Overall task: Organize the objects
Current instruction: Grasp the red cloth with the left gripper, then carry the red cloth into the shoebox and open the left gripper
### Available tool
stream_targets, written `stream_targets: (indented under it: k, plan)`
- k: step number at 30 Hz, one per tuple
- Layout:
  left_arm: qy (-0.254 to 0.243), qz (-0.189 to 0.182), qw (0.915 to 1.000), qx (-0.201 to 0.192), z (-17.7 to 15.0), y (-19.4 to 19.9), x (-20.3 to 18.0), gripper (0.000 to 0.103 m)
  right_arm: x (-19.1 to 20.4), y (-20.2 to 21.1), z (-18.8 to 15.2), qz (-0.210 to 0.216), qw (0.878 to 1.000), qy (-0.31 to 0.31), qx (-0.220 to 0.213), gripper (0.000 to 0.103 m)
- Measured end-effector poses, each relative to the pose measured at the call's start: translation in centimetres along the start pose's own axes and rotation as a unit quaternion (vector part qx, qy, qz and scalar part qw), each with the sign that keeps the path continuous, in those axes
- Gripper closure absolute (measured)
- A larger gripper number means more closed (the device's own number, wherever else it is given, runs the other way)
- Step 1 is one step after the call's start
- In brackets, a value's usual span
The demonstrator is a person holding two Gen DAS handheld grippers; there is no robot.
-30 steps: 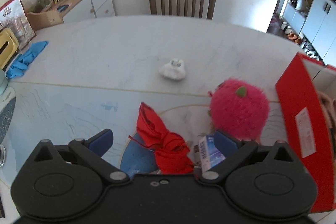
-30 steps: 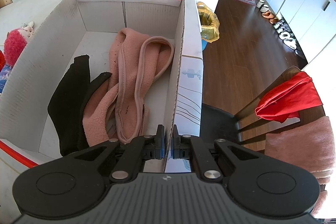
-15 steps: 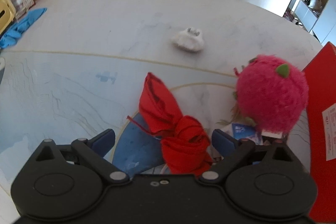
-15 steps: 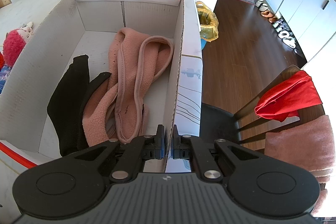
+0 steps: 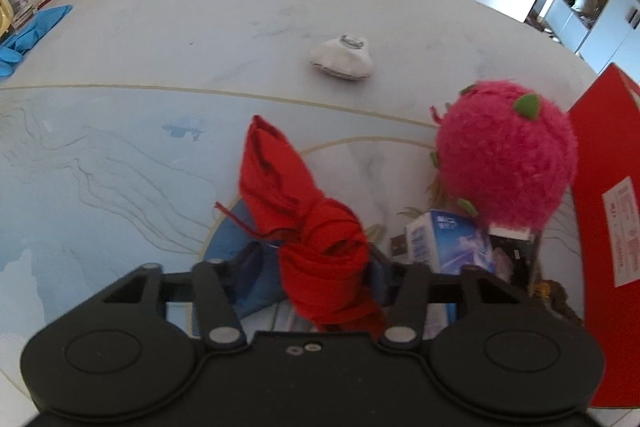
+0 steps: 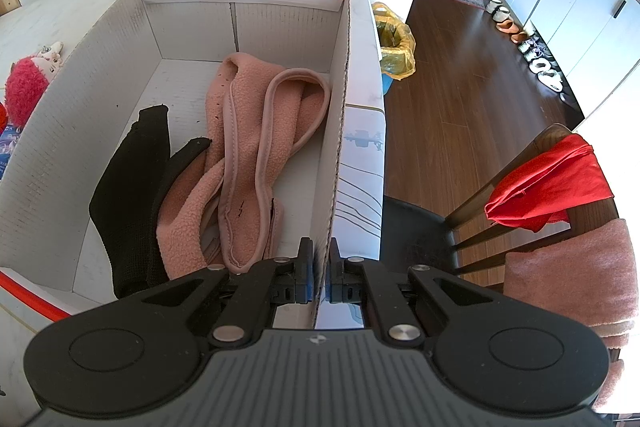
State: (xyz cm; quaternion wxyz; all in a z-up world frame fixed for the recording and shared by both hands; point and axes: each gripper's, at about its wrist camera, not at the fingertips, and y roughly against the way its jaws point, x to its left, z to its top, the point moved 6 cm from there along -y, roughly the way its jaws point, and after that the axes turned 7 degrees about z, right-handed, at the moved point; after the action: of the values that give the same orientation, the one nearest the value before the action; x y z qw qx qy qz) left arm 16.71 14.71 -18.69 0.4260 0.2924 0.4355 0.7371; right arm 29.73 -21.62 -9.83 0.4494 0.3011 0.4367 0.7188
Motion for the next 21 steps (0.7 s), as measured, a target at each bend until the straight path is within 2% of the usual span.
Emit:
stream_targets:
  k: [1, 7, 14, 21]
  plan:
    - [-0.001, -0.004, 1.0000, -0.003, 0.0, 0.2, 0.0, 0.064, 0.0, 0.0, 0.0, 0.000, 1.000, 0.000, 0.000, 0.098]
    - [0.006, -0.020, 0.9996, -0.017, 0.2, 1.2, 0.3, 0.071, -0.1, 0.1, 0.0, 0.000, 1.000, 0.000, -0.001, 0.098]
    - [-0.001, -0.027, 0.9993, -0.027, 0.5, 3.8, 0.7, 0.072, 0.0, 0.1, 0.1, -0.001, 1.000, 0.000, -0.002, 0.098]
    - [-0.037, -0.058, 0.9966, -0.045, 0.6, 8.3, -1.1, 0.072, 0.0, 0.1, 0.1, -0.002, 1.000, 0.000, -0.002, 0.098]
